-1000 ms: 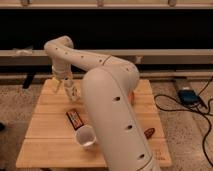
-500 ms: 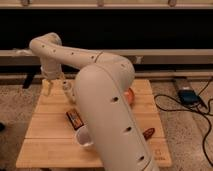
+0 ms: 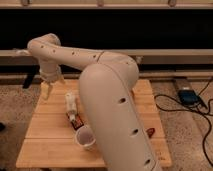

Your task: Knock the bottle over

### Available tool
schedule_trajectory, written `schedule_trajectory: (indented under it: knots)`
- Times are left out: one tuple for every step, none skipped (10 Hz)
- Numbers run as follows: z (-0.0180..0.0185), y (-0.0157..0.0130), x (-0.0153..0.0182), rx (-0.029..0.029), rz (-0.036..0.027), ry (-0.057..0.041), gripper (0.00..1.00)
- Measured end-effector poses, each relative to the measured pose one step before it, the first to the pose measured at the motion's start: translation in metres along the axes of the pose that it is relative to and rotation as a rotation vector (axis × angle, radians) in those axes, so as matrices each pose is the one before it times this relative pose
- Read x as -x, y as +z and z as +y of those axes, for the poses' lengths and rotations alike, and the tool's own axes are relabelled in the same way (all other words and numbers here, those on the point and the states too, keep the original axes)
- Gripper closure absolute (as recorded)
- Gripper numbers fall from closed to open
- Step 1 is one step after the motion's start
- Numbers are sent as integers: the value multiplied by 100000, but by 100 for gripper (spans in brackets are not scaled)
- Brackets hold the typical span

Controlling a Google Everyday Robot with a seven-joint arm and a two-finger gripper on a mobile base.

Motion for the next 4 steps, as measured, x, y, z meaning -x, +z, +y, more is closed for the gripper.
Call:
schedule_trajectory:
  knots:
    - [-466,-53,-259,-1152,-782,1002,20]
    - [-997,183,-678,875,-1508,2032,20]
    - [-1008,364,-845,787,354,1386,20]
    - [149,-121,130,224,-314,-242,20]
